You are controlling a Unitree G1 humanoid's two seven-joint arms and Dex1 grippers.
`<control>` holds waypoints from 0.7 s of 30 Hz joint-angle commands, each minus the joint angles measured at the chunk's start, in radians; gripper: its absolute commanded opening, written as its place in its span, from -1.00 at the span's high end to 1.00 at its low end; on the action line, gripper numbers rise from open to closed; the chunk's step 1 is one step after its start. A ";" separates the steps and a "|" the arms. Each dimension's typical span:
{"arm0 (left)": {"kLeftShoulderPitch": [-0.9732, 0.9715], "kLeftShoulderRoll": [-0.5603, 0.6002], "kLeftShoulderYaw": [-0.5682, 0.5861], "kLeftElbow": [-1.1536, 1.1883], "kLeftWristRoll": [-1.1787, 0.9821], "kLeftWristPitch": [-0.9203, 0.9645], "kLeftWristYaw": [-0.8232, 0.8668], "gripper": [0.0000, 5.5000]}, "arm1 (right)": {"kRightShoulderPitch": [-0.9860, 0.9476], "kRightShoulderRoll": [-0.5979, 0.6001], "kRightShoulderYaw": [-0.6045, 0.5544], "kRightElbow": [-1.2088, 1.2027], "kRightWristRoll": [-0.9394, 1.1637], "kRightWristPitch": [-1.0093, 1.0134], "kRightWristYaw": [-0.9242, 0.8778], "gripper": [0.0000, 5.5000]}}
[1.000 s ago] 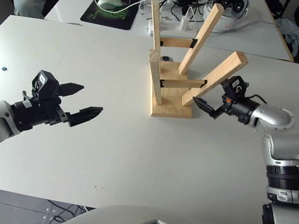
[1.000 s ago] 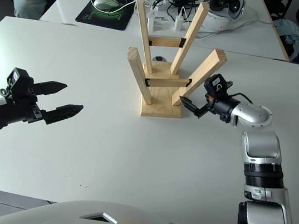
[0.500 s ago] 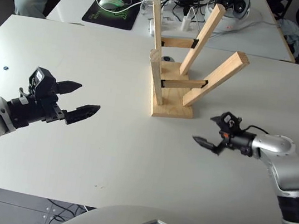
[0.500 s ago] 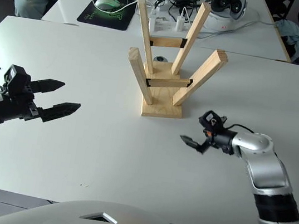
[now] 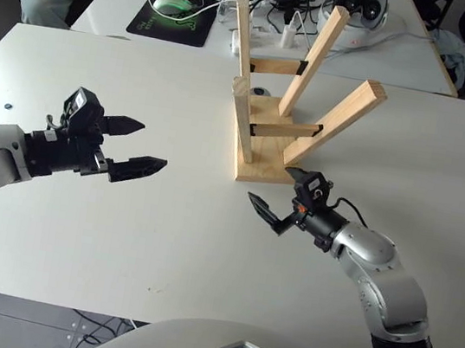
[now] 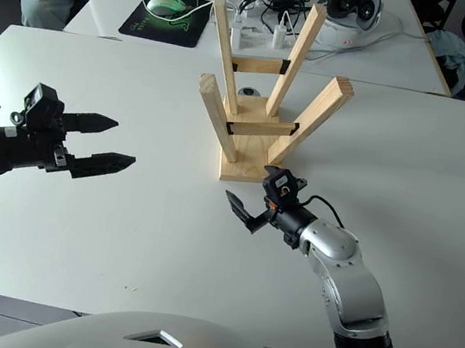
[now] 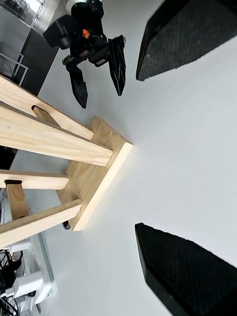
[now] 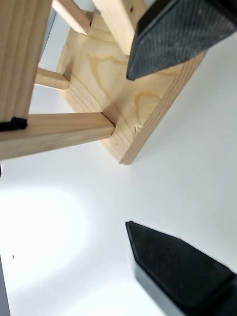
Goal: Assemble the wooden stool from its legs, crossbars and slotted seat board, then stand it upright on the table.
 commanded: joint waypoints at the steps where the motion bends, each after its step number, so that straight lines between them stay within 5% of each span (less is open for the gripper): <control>1: -0.084 0.013 -0.060 0.042 0.024 0.015 -0.034 -0.96 | 0.024 0.096 0.041 -0.009 -0.028 0.040 -0.107 -0.96; 18: -0.211 -0.044 -0.176 0.101 0.078 0.024 -0.075 -0.96 | -0.250 0.399 0.155 0.436 -0.187 -0.185 -0.274 -0.96; 21: -0.233 -0.051 -0.184 0.113 0.091 0.018 -0.082 -0.96 | -0.257 0.430 0.141 0.487 -0.199 -0.190 -0.297 -0.79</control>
